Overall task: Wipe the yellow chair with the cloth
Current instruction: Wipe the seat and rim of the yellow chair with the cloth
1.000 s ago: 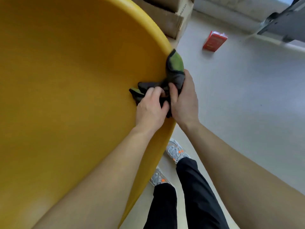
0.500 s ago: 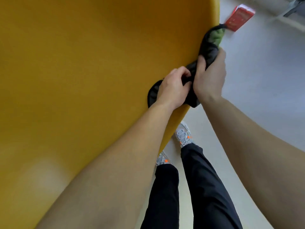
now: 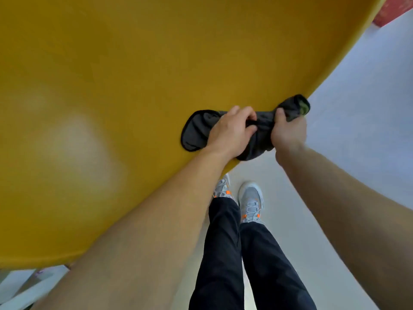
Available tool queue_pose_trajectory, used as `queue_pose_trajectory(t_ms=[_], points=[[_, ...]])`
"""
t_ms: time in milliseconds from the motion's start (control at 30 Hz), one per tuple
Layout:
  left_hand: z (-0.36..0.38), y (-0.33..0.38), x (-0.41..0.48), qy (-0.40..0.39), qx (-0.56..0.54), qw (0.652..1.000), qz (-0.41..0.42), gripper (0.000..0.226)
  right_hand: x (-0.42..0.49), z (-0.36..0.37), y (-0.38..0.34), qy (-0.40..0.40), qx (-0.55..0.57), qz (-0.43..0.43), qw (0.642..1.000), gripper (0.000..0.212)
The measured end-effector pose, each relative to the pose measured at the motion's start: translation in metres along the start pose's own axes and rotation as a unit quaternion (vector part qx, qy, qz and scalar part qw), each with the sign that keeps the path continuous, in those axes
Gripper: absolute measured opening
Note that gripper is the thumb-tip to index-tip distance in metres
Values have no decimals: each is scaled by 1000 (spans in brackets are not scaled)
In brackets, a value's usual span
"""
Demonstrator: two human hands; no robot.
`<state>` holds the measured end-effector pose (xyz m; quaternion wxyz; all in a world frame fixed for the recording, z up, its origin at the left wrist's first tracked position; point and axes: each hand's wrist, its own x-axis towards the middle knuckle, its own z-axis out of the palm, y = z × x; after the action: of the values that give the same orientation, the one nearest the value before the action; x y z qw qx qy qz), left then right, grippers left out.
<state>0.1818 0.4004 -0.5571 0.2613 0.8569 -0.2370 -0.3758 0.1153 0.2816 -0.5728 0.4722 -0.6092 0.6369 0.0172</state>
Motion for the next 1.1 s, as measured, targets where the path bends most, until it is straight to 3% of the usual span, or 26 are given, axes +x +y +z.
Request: queue_pose_trajectory(t_ms=[100,200,400,600,700,833,933,1100], points=[[21,21,12,42,-51,998,13,12,18,-16,-25,34,4,-48,998,35],[29,-5,-9,54,-11,997,47,14,-3,4,0,22,-27,-35,999,43],[-13,-100,-105,-52,118,992,4,17,-121,75,76,-27,-38,64,997,52],[-79,-161,-205,-161,269,945,-96,13,-265,145,108,-116,33,226,967,54],[-111,-187,-241,-176,305,925,-141,12,-325,176,117,-181,95,288,936,54],[-120,-193,-249,-173,279,937,-122,10,-329,180,112,-170,161,341,910,41],[-98,-184,-230,-165,240,952,-93,8,-293,162,111,-118,169,319,925,33],[-27,-136,-173,-93,168,980,-48,13,-203,106,104,-46,108,199,973,19]])
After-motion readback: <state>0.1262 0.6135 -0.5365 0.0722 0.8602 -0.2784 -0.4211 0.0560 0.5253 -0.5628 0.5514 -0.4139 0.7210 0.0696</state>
